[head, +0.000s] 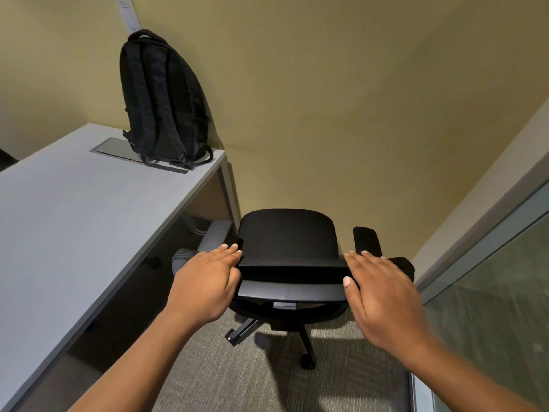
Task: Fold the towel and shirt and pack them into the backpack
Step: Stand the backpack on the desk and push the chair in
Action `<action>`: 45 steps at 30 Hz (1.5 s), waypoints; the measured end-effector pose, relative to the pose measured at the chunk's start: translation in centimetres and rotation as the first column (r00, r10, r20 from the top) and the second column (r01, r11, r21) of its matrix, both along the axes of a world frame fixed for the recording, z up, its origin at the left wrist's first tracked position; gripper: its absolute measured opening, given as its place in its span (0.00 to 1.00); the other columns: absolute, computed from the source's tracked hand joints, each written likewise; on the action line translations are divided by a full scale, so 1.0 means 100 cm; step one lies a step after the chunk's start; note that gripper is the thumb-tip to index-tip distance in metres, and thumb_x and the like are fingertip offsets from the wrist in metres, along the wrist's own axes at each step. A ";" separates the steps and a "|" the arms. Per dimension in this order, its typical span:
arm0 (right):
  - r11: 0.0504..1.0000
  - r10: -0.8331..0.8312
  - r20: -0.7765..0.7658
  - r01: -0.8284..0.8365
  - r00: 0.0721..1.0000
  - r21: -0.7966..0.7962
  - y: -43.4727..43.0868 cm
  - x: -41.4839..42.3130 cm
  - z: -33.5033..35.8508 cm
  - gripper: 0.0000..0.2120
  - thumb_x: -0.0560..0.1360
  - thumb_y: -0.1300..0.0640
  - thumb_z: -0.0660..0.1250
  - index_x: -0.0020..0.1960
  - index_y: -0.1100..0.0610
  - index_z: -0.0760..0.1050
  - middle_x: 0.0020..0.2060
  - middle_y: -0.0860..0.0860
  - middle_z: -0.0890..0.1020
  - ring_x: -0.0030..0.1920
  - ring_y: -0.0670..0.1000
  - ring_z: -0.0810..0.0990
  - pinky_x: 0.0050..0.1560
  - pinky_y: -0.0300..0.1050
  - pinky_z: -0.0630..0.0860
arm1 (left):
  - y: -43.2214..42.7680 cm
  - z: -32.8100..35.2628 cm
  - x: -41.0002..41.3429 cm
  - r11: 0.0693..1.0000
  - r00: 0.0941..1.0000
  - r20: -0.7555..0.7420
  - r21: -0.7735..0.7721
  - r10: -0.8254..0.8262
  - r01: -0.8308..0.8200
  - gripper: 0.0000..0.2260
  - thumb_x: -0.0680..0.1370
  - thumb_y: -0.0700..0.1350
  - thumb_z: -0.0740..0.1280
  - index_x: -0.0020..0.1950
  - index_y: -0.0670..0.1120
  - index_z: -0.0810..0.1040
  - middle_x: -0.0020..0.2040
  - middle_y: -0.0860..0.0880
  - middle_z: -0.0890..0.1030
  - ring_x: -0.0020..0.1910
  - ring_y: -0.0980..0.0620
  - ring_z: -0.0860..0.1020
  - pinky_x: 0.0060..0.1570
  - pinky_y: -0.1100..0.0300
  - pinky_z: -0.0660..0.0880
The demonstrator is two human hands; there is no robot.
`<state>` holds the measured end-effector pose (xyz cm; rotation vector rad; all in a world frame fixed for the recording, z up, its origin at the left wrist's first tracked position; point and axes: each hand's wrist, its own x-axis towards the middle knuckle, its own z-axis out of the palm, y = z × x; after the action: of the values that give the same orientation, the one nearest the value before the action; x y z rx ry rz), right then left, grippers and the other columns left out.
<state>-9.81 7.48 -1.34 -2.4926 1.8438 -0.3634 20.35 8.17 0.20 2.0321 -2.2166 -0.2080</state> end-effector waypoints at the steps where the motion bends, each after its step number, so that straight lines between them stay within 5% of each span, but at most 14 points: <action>1: 1.000 0.004 0.004 -0.004 1.000 -0.008 0.000 0.000 0.000 0.28 0.81 0.44 0.47 0.70 0.56 0.74 0.65 0.51 0.79 0.68 0.51 0.74 0.70 0.51 0.67 | 0.001 0.001 -0.001 1.000 1.000 0.000 0.002 0.007 -0.007 0.31 0.76 0.55 0.40 0.74 0.52 0.68 0.75 0.55 0.66 0.75 0.58 0.62 0.71 0.60 0.58; 14: 0.998 0.005 -0.004 -0.006 1.000 -0.065 0.016 0.021 -0.005 0.26 0.79 0.48 0.50 0.66 0.58 0.77 0.62 0.53 0.81 0.65 0.52 0.78 0.67 0.51 0.69 | 0.023 0.003 0.013 0.998 0.998 -0.017 -0.024 0.063 -0.063 0.25 0.76 0.51 0.48 0.68 0.51 0.76 0.68 0.53 0.76 0.67 0.56 0.72 0.68 0.60 0.64; 24: 0.996 0.030 0.000 -0.029 1.000 -0.089 0.054 0.048 -0.001 0.24 0.79 0.48 0.51 0.64 0.55 0.80 0.60 0.50 0.82 0.63 0.49 0.79 0.67 0.41 0.64 | 0.072 0.002 0.042 0.994 0.995 -0.030 -0.051 0.100 -0.102 0.25 0.77 0.51 0.48 0.67 0.51 0.77 0.66 0.55 0.78 0.64 0.56 0.74 0.65 0.61 0.66; 30: 0.993 0.091 0.005 -0.090 0.996 -0.079 0.076 0.074 -0.002 0.24 0.79 0.49 0.51 0.65 0.54 0.79 0.61 0.49 0.82 0.63 0.49 0.79 0.66 0.42 0.63 | 0.111 0.000 0.068 0.985 0.987 -0.043 -0.080 0.152 -0.155 0.29 0.75 0.53 0.44 0.65 0.52 0.79 0.63 0.55 0.80 0.62 0.56 0.76 0.64 0.59 0.69; 36: 0.986 0.149 0.009 -0.148 0.989 -0.082 0.097 0.107 -0.004 0.24 0.78 0.49 0.51 0.65 0.54 0.79 0.61 0.48 0.82 0.63 0.49 0.79 0.67 0.43 0.64 | 0.153 0.004 0.095 0.958 0.964 -0.048 -0.108 0.262 -0.266 0.23 0.74 0.50 0.51 0.55 0.50 0.85 0.54 0.54 0.84 0.53 0.54 0.81 0.53 0.59 0.76; 45: 0.951 0.283 0.005 -0.280 0.959 -0.129 0.114 0.143 -0.008 0.23 0.77 0.51 0.53 0.62 0.55 0.81 0.57 0.50 0.84 0.59 0.51 0.82 0.63 0.43 0.65 | 0.210 -0.001 0.124 0.929 0.936 -0.052 -0.118 0.347 -0.351 0.23 0.77 0.51 0.49 0.59 0.50 0.82 0.57 0.54 0.83 0.55 0.54 0.80 0.57 0.57 0.74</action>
<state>4.54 18.87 -2.09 -2.7704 1.4681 -0.5095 32.78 29.17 0.15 2.2865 -1.7581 -0.0592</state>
